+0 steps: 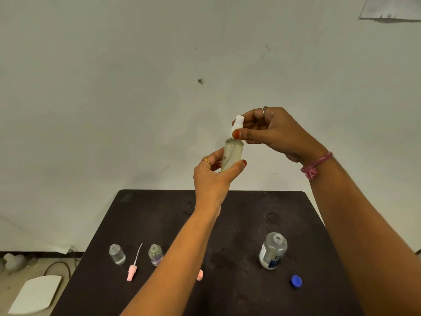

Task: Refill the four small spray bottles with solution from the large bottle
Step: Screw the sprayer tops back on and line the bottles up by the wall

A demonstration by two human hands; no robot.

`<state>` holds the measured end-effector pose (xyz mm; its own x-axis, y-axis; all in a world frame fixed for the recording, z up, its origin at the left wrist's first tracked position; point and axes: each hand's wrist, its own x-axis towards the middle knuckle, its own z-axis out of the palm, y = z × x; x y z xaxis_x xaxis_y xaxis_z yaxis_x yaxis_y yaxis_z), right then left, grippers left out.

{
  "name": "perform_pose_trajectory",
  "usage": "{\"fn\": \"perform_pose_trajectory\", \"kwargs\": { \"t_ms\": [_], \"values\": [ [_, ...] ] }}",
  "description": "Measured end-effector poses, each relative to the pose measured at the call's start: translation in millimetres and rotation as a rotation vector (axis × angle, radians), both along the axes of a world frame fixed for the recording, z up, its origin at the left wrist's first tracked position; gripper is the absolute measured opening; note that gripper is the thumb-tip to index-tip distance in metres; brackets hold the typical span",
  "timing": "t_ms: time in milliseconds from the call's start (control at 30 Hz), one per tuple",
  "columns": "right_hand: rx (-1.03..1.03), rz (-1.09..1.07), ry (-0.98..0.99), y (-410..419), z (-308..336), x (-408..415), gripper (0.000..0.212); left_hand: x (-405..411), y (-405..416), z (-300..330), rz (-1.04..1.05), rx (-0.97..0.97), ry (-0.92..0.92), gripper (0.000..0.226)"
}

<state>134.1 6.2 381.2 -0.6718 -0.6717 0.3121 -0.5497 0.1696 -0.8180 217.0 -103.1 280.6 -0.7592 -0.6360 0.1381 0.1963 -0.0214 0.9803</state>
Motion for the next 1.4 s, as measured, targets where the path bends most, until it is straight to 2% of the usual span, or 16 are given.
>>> {"fn": "perform_pose_trajectory", "kwargs": {
  "t_ms": [167,267,400,533,667,767,867,933,1033,1100,1200,1267,1400],
  "values": [
    [0.000,-0.096,0.030,-3.8,-7.5,1.3,0.052,-0.4,0.4,-2.0,0.002,-0.004,-0.003,0.054],
    [0.030,0.014,-0.110,4.6,-5.6,-4.8,0.055,-0.7,1.0,-2.9,0.006,-0.002,-0.007,0.054],
    [-0.060,0.187,-0.191,9.4,-12.1,-6.9,0.046,-2.0,1.1,-4.9,0.009,-0.007,-0.017,0.055],
    [-0.166,0.034,-0.165,-0.3,-22.9,-5.8,0.034,-2.8,0.0,-6.8,0.024,-0.020,-0.018,0.054],
    [-0.136,-0.104,-0.150,-8.7,-27.0,-4.7,0.046,-2.6,0.2,-9.1,0.025,-0.024,-0.018,0.053],
    [-0.028,0.011,-0.246,-5.0,-24.0,-6.6,0.051,-3.5,1.3,-9.3,0.022,-0.016,-0.020,0.053],
    [-0.110,0.125,-0.317,-1.8,-26.9,-5.4,0.042,-5.3,1.3,-9.4,0.029,-0.018,-0.020,0.053],
    [-0.173,0.048,-0.301,-6.3,-32.6,-3.5,0.037,-5.8,0.9,-9.8,0.030,-0.017,-0.015,0.052],
    [-0.175,-0.097,-0.272,-17.4,-40.6,-1.8,0.058,-5.5,0.6,-13.3,0.029,-0.010,-0.014,0.052],
    [-0.072,-0.097,-0.244,-19.4,-43.1,0.3,0.065,-5.6,0.4,-16.0,0.031,-0.003,-0.017,0.051],
    [0.037,0.041,-0.311,-13.6,-42.1,2.5,0.055,-6.0,-0.1,-17.1,0.030,0.005,-0.021,0.050],
    [-0.002,0.071,-0.323,-10.7,-42.1,3.0,0.045,-5.8,0.0,-17.1,0.028,0.001,-0.016,0.050],
    [-0.167,-0.111,-0.366,-23.1,-51.2,8.0,0.040,-6.6,0.1,-19.3,0.035,-0.005,-0.009,0.051]
  ]
}}
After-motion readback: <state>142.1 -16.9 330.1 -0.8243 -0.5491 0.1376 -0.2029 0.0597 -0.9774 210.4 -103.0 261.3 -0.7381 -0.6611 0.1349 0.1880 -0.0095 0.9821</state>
